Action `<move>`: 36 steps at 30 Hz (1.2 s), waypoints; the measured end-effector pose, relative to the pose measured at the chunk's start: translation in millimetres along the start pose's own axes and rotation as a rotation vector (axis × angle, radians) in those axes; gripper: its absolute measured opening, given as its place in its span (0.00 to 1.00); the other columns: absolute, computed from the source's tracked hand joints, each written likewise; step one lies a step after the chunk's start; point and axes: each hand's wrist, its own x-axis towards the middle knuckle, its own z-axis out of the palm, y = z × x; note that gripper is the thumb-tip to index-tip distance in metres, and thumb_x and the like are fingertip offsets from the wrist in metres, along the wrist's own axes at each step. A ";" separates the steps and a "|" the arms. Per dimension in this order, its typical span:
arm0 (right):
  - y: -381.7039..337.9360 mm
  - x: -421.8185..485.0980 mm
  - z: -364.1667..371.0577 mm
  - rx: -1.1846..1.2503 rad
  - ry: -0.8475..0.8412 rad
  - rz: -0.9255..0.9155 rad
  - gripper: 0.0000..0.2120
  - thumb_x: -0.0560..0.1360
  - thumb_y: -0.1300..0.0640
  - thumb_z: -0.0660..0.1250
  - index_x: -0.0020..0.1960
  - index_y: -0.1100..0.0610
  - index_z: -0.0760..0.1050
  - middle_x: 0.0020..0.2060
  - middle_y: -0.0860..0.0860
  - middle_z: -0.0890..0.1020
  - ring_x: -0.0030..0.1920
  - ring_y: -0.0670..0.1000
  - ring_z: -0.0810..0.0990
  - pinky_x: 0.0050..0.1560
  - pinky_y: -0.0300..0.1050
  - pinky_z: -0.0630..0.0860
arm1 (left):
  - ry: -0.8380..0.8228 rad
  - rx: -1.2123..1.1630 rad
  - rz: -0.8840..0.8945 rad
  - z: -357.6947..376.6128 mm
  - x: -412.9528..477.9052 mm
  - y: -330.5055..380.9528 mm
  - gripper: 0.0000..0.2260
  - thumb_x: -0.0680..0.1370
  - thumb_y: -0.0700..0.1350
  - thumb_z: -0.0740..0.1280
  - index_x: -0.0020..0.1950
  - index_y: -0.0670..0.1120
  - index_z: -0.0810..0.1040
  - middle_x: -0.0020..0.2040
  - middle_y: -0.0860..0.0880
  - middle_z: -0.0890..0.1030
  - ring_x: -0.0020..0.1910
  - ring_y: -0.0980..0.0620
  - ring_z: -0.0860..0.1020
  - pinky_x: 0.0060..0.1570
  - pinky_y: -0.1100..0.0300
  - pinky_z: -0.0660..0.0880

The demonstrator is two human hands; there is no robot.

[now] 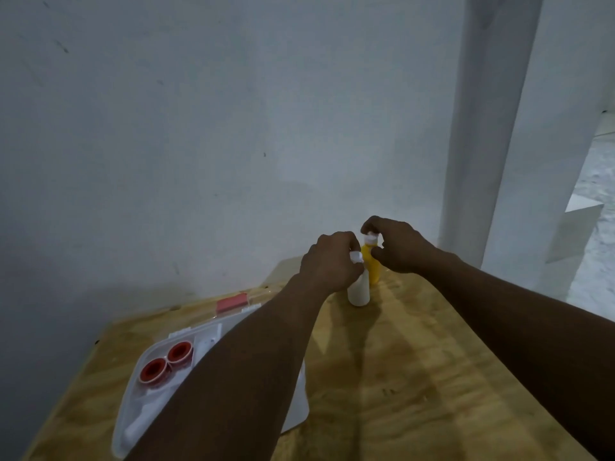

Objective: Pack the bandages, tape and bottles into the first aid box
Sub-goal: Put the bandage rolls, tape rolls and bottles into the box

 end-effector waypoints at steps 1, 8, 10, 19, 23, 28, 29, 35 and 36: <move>-0.8 -0.5 -0.1 -0.010 0.029 -0.008 0.13 0.74 0.60 0.68 0.58 0.54 0.74 0.53 0.53 0.81 0.49 0.54 0.78 0.47 0.47 0.76 | 0.004 -0.004 0.009 -0.6 -0.7 -1.0 0.11 0.74 0.46 0.73 0.56 0.48 0.82 0.52 0.46 0.84 0.50 0.45 0.83 0.50 0.48 0.83; -4.9 -15.1 -3.4 -0.089 0.063 -0.005 0.09 0.74 0.55 0.71 0.53 0.57 0.79 0.50 0.52 0.81 0.47 0.50 0.76 0.46 0.45 0.74 | 0.047 -0.078 0.079 -13.2 -14.5 -6.3 0.11 0.73 0.47 0.76 0.54 0.46 0.83 0.51 0.48 0.85 0.50 0.49 0.83 0.50 0.52 0.82; -8.2 -20.3 -9.5 -0.102 0.061 -0.005 0.09 0.74 0.55 0.70 0.52 0.57 0.80 0.51 0.53 0.82 0.47 0.50 0.77 0.48 0.46 0.76 | 0.078 -0.089 0.100 -24.9 -20.9 -4.1 0.10 0.73 0.47 0.76 0.52 0.46 0.83 0.50 0.49 0.85 0.49 0.50 0.83 0.47 0.56 0.80; -74.0 -35.6 -56.7 -0.167 0.048 -0.101 0.10 0.72 0.53 0.70 0.50 0.56 0.84 0.50 0.54 0.83 0.48 0.53 0.80 0.48 0.48 0.79 | 0.225 -0.032 0.099 -109.4 -54.4 -1.0 0.11 0.72 0.51 0.77 0.48 0.47 0.83 0.49 0.49 0.84 0.50 0.49 0.80 0.48 0.57 0.77; -125.8 -37.5 -72.6 -0.112 0.113 -0.199 0.09 0.72 0.54 0.70 0.49 0.56 0.84 0.45 0.51 0.80 0.46 0.52 0.79 0.46 0.45 0.76 | 0.291 -0.003 0.063 -149.2 -77.9 -15.2 0.11 0.72 0.52 0.77 0.48 0.46 0.84 0.47 0.49 0.83 0.50 0.48 0.80 0.46 0.57 0.76; -178.3 -42.9 -66.7 0.010 0.200 -0.289 0.08 0.71 0.56 0.69 0.48 0.56 0.84 0.42 0.49 0.78 0.43 0.49 0.78 0.42 0.42 0.71 | 0.332 -0.025 -0.019 -175.0 -106.0 -42.5 0.12 0.72 0.51 0.78 0.49 0.46 0.83 0.46 0.49 0.82 0.45 0.47 0.82 0.48 0.48 0.83; -185.3 -46.0 -62.1 0.026 0.205 -0.303 0.08 0.71 0.55 0.69 0.48 0.56 0.84 0.42 0.49 0.79 0.43 0.50 0.78 0.42 0.42 0.72 | 0.334 -0.028 -0.034 -176.4 -111.1 -48.2 0.12 0.72 0.50 0.78 0.49 0.46 0.83 0.46 0.49 0.82 0.45 0.47 0.82 0.48 0.47 0.83; -200.4 -70.4 -30.5 0.078 0.156 -0.332 0.08 0.72 0.55 0.69 0.47 0.56 0.83 0.43 0.50 0.84 0.43 0.50 0.80 0.44 0.47 0.80 | 0.312 -0.029 -0.086 -169.0 -133.3 -72.6 0.12 0.72 0.49 0.78 0.50 0.45 0.83 0.47 0.47 0.83 0.40 0.49 0.81 0.45 0.53 0.82; -200.1 -74.3 -26.1 0.080 0.142 -0.332 0.08 0.72 0.55 0.69 0.47 0.56 0.84 0.43 0.50 0.84 0.43 0.50 0.80 0.45 0.48 0.80 | 0.299 -0.036 -0.090 -165.9 -135.3 -74.8 0.12 0.72 0.49 0.78 0.50 0.45 0.83 0.47 0.47 0.83 0.40 0.50 0.81 0.45 0.53 0.82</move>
